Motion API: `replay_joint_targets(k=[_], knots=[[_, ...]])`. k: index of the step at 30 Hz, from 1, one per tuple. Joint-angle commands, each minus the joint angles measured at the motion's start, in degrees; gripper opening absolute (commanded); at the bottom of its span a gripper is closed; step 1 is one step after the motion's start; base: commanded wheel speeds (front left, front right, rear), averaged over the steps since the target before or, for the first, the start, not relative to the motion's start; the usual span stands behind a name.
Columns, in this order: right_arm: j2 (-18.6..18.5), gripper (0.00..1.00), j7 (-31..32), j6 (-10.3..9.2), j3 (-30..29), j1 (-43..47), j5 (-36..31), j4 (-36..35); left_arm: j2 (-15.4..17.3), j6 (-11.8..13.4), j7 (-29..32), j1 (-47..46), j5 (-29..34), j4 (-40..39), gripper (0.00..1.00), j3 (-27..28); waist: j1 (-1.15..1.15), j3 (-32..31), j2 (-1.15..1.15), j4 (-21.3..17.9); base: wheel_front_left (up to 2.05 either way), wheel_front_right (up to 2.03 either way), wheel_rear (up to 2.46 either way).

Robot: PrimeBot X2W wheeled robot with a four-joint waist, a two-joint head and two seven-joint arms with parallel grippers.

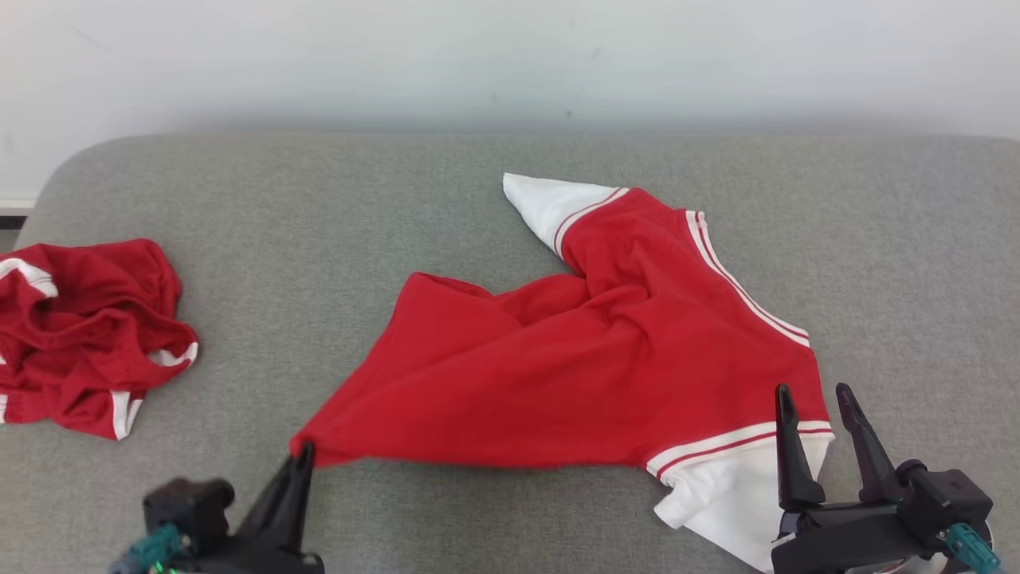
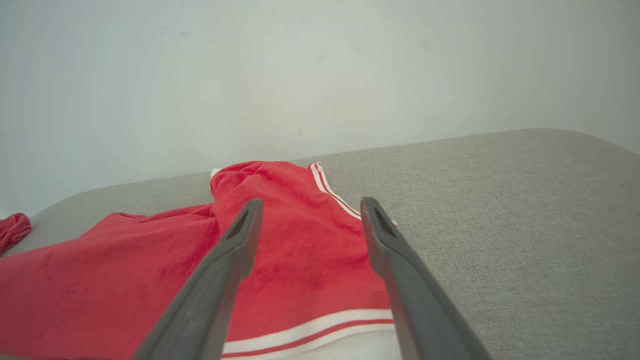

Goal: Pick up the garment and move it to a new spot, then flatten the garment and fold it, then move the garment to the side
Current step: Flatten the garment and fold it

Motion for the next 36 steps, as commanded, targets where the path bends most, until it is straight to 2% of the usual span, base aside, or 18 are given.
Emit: replay_joint_targets(k=[1,13,14,15,22,23,25,28,36], knots=[[-0.67,1.00,-0.02,-0.13,0.14,0.25,-0.43,0.08,-1.07,-0.05,-0.87,1.33,-0.74,1.44,0.00,-0.12,0.01,-0.59,0.00,0.47,0.00,0.00,0.00],[-1.84,1.00,-0.02,-0.13,0.59,0.56,-0.13,0.39,-5.22,-3.87,-8.54,2.82,-1.28,20.24,0.00,-2.24,0.01,-0.77,0.00,-1.81,0.00,0.00,0.00],[-1.82,1.00,-0.02,-0.13,0.54,0.67,-0.21,0.34,-5.60,-4.06,-9.72,2.36,-1.08,21.08,0.45,-2.22,0.01,-0.88,0.00,-1.86,0.00,0.00,0.00],[-1.79,1.00,-0.02,-0.13,0.47,0.78,-0.30,0.33,-5.75,-4.35,-10.79,1.85,-0.73,21.89,1.00,-2.06,0.01,-1.05,0.00,-1.87,0.00,0.00,0.00],[-1.83,1.00,-0.02,-0.13,0.16,1.32,-0.46,0.39,-6.44,-3.95,-15.77,0.29,1.74,22.24,1.00,-0.29,0.01,-2.53,0.00,-1.74,0.00,0.00,0.00],[-1.91,1.00,-0.02,-0.13,0.28,1.71,-0.54,0.36,-6.58,-1.57,-16.78,0.37,6.00,16.96,1.00,3.63,0.01,-3.75,0.00,-2.02,0.00,0.00,0.00],[-2.11,1.00,-0.02,-0.13,0.34,2.08,-0.45,0.35,-7.78,-0.69,-16.72,1.90,9.62,11.77,1.00,7.83,0.01,-4.28,0.00,-2.35,0.00,0.00,0.00],[-2.23,1.00,-0.02,-0.13,0.30,2.76,-0.41,0.35,-9.65,-0.76,-16.74,3.95,13.87,6.57,1.00,12.74,0.01,-5.02,0.00,-2.95,0.00,0.00,0.00],[-2.41,1.00,-0.02,-0.13,-0.61,4.99,-0.62,0.22,-12.99,-2.71,-16.76,7.89,20.09,3.31,1.00,19.58,0.01,-6.33,0.00,-3.74,0.00,0.00,0.00]])
